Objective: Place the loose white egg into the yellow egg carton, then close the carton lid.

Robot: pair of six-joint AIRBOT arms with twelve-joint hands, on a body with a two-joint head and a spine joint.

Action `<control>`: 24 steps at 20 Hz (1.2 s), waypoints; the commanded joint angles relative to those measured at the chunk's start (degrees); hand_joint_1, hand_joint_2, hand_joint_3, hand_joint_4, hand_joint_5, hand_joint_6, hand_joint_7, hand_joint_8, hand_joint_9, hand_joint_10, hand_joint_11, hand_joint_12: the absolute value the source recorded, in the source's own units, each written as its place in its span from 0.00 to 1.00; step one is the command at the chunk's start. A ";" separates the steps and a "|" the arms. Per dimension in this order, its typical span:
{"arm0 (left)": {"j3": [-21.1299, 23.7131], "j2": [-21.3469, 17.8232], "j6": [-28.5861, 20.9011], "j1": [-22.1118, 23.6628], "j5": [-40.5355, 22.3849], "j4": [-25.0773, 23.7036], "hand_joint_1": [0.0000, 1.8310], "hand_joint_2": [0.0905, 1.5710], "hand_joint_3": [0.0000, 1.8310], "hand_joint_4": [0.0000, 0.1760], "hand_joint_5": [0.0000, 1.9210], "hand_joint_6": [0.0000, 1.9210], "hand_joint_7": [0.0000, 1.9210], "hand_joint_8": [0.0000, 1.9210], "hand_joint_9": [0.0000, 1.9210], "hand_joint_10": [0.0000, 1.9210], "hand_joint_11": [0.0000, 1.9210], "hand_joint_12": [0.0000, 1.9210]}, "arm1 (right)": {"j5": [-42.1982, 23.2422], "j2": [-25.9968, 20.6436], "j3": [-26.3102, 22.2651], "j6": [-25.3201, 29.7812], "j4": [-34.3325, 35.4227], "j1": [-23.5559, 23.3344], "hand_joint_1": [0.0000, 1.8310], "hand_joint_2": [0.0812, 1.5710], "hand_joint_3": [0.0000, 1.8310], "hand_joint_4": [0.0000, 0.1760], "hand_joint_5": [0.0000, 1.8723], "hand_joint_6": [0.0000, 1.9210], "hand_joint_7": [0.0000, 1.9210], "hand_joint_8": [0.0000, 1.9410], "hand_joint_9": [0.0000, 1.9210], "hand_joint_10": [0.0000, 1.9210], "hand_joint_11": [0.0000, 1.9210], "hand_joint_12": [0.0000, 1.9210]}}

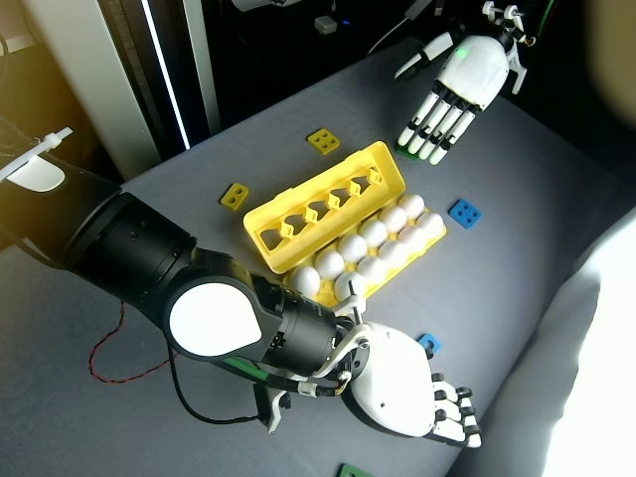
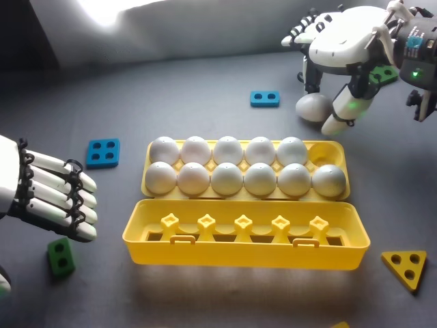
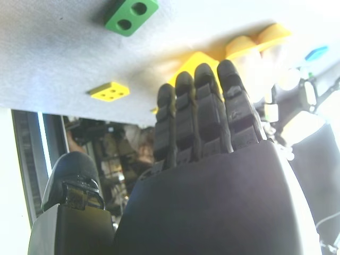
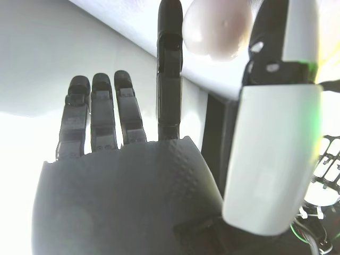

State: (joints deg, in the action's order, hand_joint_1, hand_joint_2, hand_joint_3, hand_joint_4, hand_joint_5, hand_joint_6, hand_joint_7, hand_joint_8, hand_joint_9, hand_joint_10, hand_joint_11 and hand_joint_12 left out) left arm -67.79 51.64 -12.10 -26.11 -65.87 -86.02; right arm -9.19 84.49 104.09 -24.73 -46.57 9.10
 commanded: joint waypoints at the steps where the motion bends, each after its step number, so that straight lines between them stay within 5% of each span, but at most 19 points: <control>1: -0.16 -0.72 -0.20 0.28 -2.68 3.72 0.00 0.74 0.00 0.00 0.13 0.00 0.13 0.00 0.11 0.00 0.00 0.18 | -3.69 -0.45 0.53 -0.04 0.75 -0.60 0.45 0.46 0.00 0.99 0.54 0.01 0.02 0.00 0.00 0.00 0.00 0.00; 3: -0.15 -0.71 -0.20 0.30 -2.64 3.72 0.00 0.74 0.00 0.00 0.13 0.00 0.13 0.00 0.11 0.00 0.00 0.18 | -3.74 -0.10 0.60 -0.04 0.75 -0.68 0.46 0.46 0.00 0.78 0.56 0.01 0.03 0.00 0.00 0.00 0.00 0.00; 4: -0.15 -0.71 -0.21 0.34 -2.63 3.72 0.00 0.75 0.00 0.00 0.14 0.00 0.13 0.00 0.11 0.00 0.00 0.18 | -3.74 0.04 0.60 -0.04 0.75 -0.72 0.47 0.45 0.00 0.78 0.56 0.01 0.03 0.00 0.00 0.00 0.00 0.00; 5: -0.15 -0.72 -0.21 0.38 -2.63 3.72 0.00 0.75 0.00 0.00 0.14 0.00 0.14 0.00 0.11 0.00 0.00 0.18 | -3.74 0.12 0.60 -0.04 0.75 -0.72 0.46 0.47 0.00 0.93 0.55 0.00 0.02 0.00 0.00 0.00 0.00 0.00; 8: -0.04 -0.74 -0.23 0.45 -2.63 3.69 0.00 0.75 0.00 0.00 0.14 0.00 0.14 0.00 0.11 0.00 0.00 0.18 | -3.73 0.16 0.60 -0.04 0.75 -0.69 0.46 0.47 0.00 1.00 0.55 0.00 0.03 0.00 0.00 0.00 0.00 0.00; 9: 0.00 -0.75 -0.23 0.47 -2.63 3.62 0.00 0.75 0.00 0.00 0.14 0.00 0.13 0.00 0.10 0.00 0.00 0.17 | -3.72 0.14 0.60 -0.04 0.75 -0.68 0.46 0.47 0.00 1.00 0.55 0.00 0.03 0.00 0.00 0.00 0.00 0.00; 10: 0.04 -0.78 -0.23 0.49 -2.63 3.61 0.00 0.75 0.00 0.00 0.14 0.00 0.13 0.00 0.11 0.00 0.00 0.16 | -3.71 0.13 0.60 -0.04 0.75 -0.68 0.47 0.46 0.00 0.86 0.56 0.01 0.04 0.01 0.00 0.00 0.00 0.00; 11: 0.08 -0.81 -0.23 0.49 -2.62 3.60 0.00 0.75 0.00 0.00 0.13 0.00 0.13 0.00 0.10 0.00 0.00 0.16 | -3.70 0.11 0.60 -0.04 0.75 -0.68 0.47 0.45 0.00 0.84 0.57 0.01 0.05 0.01 0.00 0.00 0.00 0.00; 12: 0.14 -0.84 -0.23 0.49 -2.60 3.59 0.00 0.75 0.00 0.00 0.14 0.00 0.14 0.00 0.11 0.00 0.00 0.18 | -3.69 0.10 0.60 -0.04 0.75 -0.68 0.45 0.46 0.00 0.97 0.56 0.01 0.05 0.01 0.00 0.00 0.00 0.00; 13: 0.19 -0.87 -0.23 0.49 -2.60 3.56 0.00 0.75 0.00 0.00 0.14 0.00 0.14 0.00 0.11 0.00 0.00 0.18 | -3.69 0.09 0.61 -0.04 0.75 -0.69 0.45 0.46 0.00 0.99 0.56 0.00 0.04 0.00 0.00 0.00 0.00 0.00; 14: 0.22 -0.90 -0.23 0.52 -2.60 3.53 0.00 0.74 0.00 0.00 0.13 0.00 0.13 0.00 0.11 0.00 0.00 0.17 | -3.69 0.08 0.61 -0.04 0.75 -0.69 0.46 0.47 0.00 0.83 0.56 0.00 0.05 0.00 0.00 0.00 0.00 0.00; 18: 0.28 -0.90 -0.24 0.55 -2.57 3.44 0.00 0.74 0.00 0.00 0.14 0.00 0.13 0.00 0.10 0.00 0.00 0.16 | -3.68 0.06 0.61 -0.04 0.75 -0.66 0.46 0.47 0.00 0.77 0.56 0.00 0.04 0.00 0.00 0.00 0.00 0.00; 19: 0.34 -0.91 -0.24 0.57 -2.57 3.33 0.00 0.74 0.00 0.00 0.14 0.00 0.13 0.00 0.10 0.00 0.00 0.16 | -3.67 0.06 0.60 -0.04 0.75 -0.65 0.46 0.47 0.00 0.77 0.56 0.00 0.04 0.00 0.00 0.00 0.00 0.00; 20: 0.38 -0.92 -0.24 0.59 -2.56 3.26 0.00 0.75 0.00 0.00 0.13 0.00 0.13 0.00 0.11 0.00 0.00 0.18 | -3.65 0.05 0.60 -0.04 0.75 -0.64 0.48 0.47 0.00 0.89 0.57 0.00 0.05 0.00 0.00 0.00 0.00 0.00; 21: 0.44 -0.92 -0.24 0.61 -2.54 3.20 0.00 0.75 0.00 0.00 0.13 0.00 0.13 0.00 0.11 0.00 0.00 0.19 | -3.65 0.03 0.60 -0.04 0.75 -0.63 0.48 0.46 0.00 0.79 0.58 0.01 0.06 0.01 0.00 0.00 0.00 0.00; 22: 0.48 -0.94 -0.24 0.63 -2.50 3.14 0.00 0.74 0.00 0.00 0.13 0.00 0.13 0.00 0.10 0.00 0.00 0.18 | -3.65 0.03 0.60 -0.04 0.75 -0.63 0.46 0.47 0.00 0.95 0.57 0.00 0.05 0.00 0.00 0.00 0.00 0.00; 23: 0.54 -0.94 -0.24 0.66 -2.48 3.10 0.00 0.74 0.00 0.00 0.13 0.00 0.13 0.00 0.10 0.00 0.00 0.18 | -3.65 0.01 0.60 -0.04 0.75 -0.63 0.46 0.47 0.00 0.98 0.57 0.00 0.04 0.00 0.00 0.00 0.00 0.00; 24: 0.60 -0.95 -0.24 0.70 -2.47 3.03 0.00 0.74 0.00 0.00 0.12 0.00 0.13 0.00 0.10 0.00 0.00 0.17 | -3.65 -0.01 0.60 -0.04 0.75 -0.63 0.47 0.47 0.00 0.85 0.57 0.00 0.05 0.00 0.00 0.00 0.00 0.00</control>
State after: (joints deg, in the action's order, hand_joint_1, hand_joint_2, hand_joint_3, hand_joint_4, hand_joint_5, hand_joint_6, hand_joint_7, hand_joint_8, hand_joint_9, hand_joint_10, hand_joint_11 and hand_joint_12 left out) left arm -67.07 51.62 -12.10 -25.87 -65.60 -86.41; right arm -9.80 85.32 104.31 -24.71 -46.54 9.10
